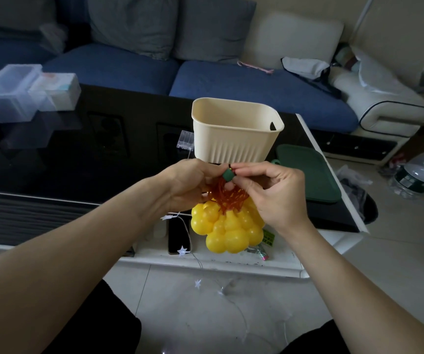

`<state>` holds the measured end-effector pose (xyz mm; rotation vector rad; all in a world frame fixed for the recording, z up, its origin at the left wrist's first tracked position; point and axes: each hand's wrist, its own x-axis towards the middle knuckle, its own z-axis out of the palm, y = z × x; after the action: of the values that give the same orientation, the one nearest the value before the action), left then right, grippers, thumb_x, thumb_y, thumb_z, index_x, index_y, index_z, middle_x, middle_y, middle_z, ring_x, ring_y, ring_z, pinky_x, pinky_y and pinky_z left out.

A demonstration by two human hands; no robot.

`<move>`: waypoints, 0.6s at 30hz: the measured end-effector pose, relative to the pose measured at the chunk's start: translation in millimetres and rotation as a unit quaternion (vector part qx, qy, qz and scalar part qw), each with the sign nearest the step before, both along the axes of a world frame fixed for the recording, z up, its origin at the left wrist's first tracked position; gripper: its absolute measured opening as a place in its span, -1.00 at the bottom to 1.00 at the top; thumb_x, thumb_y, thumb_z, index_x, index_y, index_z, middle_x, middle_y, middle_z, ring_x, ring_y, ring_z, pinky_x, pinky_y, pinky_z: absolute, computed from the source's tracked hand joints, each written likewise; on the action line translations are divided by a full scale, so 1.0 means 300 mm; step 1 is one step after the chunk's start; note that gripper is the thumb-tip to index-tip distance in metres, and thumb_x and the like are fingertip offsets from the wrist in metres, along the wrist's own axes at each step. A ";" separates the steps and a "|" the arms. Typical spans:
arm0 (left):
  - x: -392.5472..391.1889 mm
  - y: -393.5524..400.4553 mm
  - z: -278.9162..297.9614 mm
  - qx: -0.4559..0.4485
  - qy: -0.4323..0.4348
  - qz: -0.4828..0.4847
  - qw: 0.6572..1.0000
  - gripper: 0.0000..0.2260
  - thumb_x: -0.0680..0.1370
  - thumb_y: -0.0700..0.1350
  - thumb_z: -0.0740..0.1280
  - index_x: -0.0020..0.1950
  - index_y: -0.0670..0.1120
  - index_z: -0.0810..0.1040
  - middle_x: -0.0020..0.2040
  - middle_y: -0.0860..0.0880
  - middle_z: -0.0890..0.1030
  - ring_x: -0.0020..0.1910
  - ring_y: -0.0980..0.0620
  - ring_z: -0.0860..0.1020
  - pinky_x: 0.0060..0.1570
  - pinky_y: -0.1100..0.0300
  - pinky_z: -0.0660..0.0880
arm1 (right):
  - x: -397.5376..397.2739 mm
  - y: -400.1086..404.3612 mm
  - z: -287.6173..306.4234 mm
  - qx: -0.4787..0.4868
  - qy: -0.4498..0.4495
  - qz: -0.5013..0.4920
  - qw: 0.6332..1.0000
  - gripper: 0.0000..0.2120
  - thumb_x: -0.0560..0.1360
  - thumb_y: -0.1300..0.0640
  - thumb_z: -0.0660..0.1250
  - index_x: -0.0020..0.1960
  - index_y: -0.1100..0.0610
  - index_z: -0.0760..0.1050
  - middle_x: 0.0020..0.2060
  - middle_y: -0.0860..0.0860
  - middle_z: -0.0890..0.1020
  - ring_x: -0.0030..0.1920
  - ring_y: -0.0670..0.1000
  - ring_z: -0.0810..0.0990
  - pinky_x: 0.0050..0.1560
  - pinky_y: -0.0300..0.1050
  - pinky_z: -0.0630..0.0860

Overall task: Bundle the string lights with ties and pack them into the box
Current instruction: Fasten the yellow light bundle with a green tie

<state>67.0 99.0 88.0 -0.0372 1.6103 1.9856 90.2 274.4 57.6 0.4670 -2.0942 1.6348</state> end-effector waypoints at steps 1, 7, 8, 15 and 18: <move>-0.002 0.002 -0.003 -0.003 -0.005 0.007 1.000 -0.73 0.61 -0.13 0.25 0.29 -0.15 0.53 -0.27 -0.01 0.61 -0.31 0.12 0.56 -0.08 0.17 0.37 | -0.001 -0.003 -0.003 0.004 0.000 -0.002 1.000 -0.85 0.40 0.33 0.55 -0.12 0.11 0.70 -0.10 -0.01 0.75 -0.01 -0.04 0.73 0.13 0.00 0.64; 0.001 0.027 -0.030 -0.038 0.059 0.085 0.994 -0.83 0.63 -0.15 0.27 0.05 -0.22 0.60 -0.21 -0.11 0.60 -0.37 0.07 0.55 -0.17 0.16 0.39 | -0.008 -0.010 -0.015 0.027 -0.012 -0.024 0.999 -0.86 0.39 0.31 0.57 -0.10 0.12 0.72 -0.11 -0.02 0.75 -0.03 -0.05 0.73 0.12 0.05 0.64; 0.000 0.029 -0.038 -0.069 0.099 0.100 0.988 -0.79 0.63 -0.12 0.30 0.06 -0.26 0.61 -0.21 -0.16 0.61 -0.33 0.01 0.53 -0.18 0.12 0.42 | -0.006 -0.012 -0.015 0.025 -0.013 -0.029 0.999 -0.86 0.39 0.31 0.57 -0.10 0.13 0.71 -0.12 -0.01 0.75 -0.04 -0.06 0.73 0.10 0.01 0.65; 0.012 0.011 -0.029 -0.277 0.282 0.004 0.919 -0.54 0.66 0.08 0.19 -0.14 -0.25 0.66 -0.19 -0.26 0.66 -0.33 -0.05 0.44 -0.26 0.10 0.42 | -0.003 -0.012 -0.009 0.003 -0.040 -0.025 0.999 -0.83 0.39 0.30 0.58 -0.11 0.07 0.70 -0.20 -0.03 0.75 -0.14 -0.05 0.74 -0.05 -0.12 0.66; 0.003 0.006 -0.033 -0.254 0.265 -0.049 0.929 -0.57 0.68 0.02 0.17 -0.03 -0.30 0.65 -0.22 -0.19 0.65 -0.24 0.02 0.53 -0.08 0.11 0.51 | -0.005 -0.008 -0.009 -0.005 -0.047 -0.001 0.999 -0.83 0.39 0.33 0.56 -0.11 0.10 0.70 -0.18 0.00 0.75 -0.12 -0.02 0.74 -0.02 -0.11 0.65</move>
<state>67.9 100.7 77.9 0.4058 2.3874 1.5217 88.7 272.1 55.0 0.3920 -2.1518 1.6970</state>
